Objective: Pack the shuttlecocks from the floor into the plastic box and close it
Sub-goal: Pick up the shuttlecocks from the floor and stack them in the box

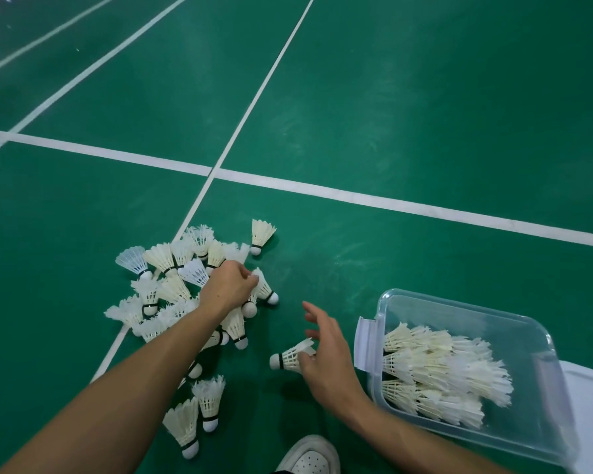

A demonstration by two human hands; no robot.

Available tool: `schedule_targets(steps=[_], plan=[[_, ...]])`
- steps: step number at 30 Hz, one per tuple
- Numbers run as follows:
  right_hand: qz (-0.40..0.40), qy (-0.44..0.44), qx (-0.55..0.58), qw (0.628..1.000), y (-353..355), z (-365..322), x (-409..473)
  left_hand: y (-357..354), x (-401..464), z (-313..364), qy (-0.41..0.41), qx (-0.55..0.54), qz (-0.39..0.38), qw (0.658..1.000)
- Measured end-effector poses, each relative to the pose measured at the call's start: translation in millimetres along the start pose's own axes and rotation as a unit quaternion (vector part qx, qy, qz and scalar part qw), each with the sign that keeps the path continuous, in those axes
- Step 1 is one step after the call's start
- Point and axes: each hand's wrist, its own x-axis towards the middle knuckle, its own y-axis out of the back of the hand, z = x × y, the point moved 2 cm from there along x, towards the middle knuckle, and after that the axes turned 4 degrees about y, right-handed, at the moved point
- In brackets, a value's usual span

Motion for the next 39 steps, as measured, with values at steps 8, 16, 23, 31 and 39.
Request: schedule_targets(steps=[8,16,23,31,39], plan=[[0.071,0.089,0.083,0.990,71.6,-36.4,-37.6,17.3,-46.3,34.1,-0.122,-0.102,-0.033,0.987],[0.260,0.078,0.120,0.955,201.5,4.5,-85.1,35.1,-134.6,130.1,-0.273,-0.229,-0.051,0.933],[0.216,0.062,0.001,0.974,208.1,60.7,-49.2,7.9,-146.5,170.1,-0.294,-0.293,-0.037,0.909],[0.135,0.145,-0.145,0.969,154.5,76.9,1.4,-0.9,-141.5,167.4,-0.290,-0.264,-0.024,0.920],[0.169,0.167,-0.100,0.966,135.5,85.4,10.9,0.1,-147.6,160.7,-0.281,-0.268,-0.022,0.921]])
